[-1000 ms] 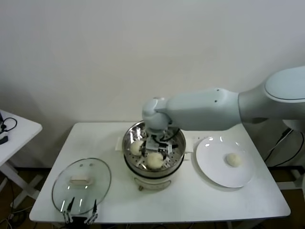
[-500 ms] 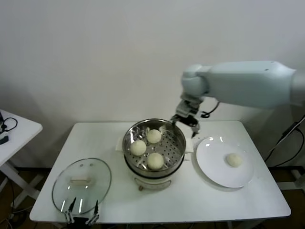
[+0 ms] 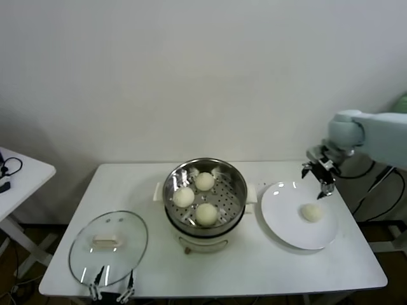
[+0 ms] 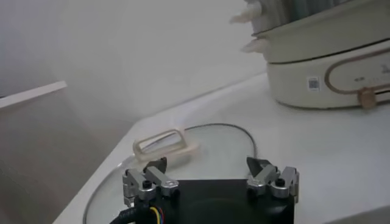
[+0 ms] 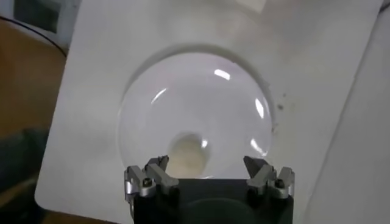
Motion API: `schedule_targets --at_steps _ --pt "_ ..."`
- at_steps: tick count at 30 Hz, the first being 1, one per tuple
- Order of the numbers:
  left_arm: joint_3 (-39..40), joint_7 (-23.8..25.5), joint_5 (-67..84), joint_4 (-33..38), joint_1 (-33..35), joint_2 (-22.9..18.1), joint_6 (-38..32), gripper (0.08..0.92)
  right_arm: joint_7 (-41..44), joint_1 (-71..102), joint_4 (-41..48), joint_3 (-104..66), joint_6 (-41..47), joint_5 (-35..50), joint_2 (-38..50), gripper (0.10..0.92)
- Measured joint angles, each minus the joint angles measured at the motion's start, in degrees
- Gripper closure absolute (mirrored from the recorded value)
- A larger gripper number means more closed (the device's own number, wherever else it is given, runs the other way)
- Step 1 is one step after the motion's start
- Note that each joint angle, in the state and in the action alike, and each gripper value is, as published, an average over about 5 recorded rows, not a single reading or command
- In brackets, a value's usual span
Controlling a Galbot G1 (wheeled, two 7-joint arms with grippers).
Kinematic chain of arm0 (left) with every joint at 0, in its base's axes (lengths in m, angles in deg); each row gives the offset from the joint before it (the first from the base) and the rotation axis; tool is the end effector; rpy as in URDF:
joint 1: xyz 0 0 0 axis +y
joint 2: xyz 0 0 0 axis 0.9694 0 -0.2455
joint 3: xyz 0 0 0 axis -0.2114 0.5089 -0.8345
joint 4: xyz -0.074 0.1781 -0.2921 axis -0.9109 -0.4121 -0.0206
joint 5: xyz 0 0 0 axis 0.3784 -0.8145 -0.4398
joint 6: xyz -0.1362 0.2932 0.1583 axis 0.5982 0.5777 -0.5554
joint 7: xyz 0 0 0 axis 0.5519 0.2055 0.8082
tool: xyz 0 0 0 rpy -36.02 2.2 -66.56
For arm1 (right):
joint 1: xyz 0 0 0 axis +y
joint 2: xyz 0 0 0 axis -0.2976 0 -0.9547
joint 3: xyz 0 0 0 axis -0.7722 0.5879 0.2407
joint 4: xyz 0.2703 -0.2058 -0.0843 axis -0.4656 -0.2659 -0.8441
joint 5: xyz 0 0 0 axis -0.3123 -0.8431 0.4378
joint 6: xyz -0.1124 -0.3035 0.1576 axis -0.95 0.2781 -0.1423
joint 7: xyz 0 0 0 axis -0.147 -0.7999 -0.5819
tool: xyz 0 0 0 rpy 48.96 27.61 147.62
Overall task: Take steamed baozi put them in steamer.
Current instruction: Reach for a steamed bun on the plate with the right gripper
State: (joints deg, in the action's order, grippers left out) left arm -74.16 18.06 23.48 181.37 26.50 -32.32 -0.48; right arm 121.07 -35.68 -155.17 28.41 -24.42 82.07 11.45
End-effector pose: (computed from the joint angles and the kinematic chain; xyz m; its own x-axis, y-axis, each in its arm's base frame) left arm 0.0688 0.0697 -0.4521 -0.9632 -0.0846 0.2551 0.0076 0.9402 0.3404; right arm 0.5326 -0.1746 -0.0921 -0.1302 0.0350 0.9909 -0.9645 -0.2360 -0.1184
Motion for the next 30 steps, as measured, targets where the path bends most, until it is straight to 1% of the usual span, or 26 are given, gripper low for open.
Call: schedule_targets --at_steps 8,19,22,27,30 --pt "-0.03 -0.10 -1.19 -0.73 0.49 -0.43 -0.18 0.177 -2.94 14.50 7.62 -10.26 1.88 -5.35 1.64 0.203" --pt "-0.23 -0.15 -1.92 -1.41 0.43 -0.46 -0.21 0.177 -4.97 27.94 16.11 -20.50 3.09 -9.16 -0.44 0.210" --pt "-0.32 -0.24 -1.95 -1.61 0.25 -0.46 -0.22 0.177 -5.44 30.07 17.40 -22.30 3.25 -9.90 -0.89 0.258" --pt "-0.44 -0.40 -1.96 -1.67 0.17 -0.46 -0.24 0.177 -5.83 31.63 18.14 -23.99 3.70 -10.52 -0.87 0.402" --pt "-0.46 -0.42 -1.95 -1.42 0.17 -0.47 -0.21 0.177 -5.89 30.74 17.14 -23.49 4.25 -9.91 -0.35 0.473"
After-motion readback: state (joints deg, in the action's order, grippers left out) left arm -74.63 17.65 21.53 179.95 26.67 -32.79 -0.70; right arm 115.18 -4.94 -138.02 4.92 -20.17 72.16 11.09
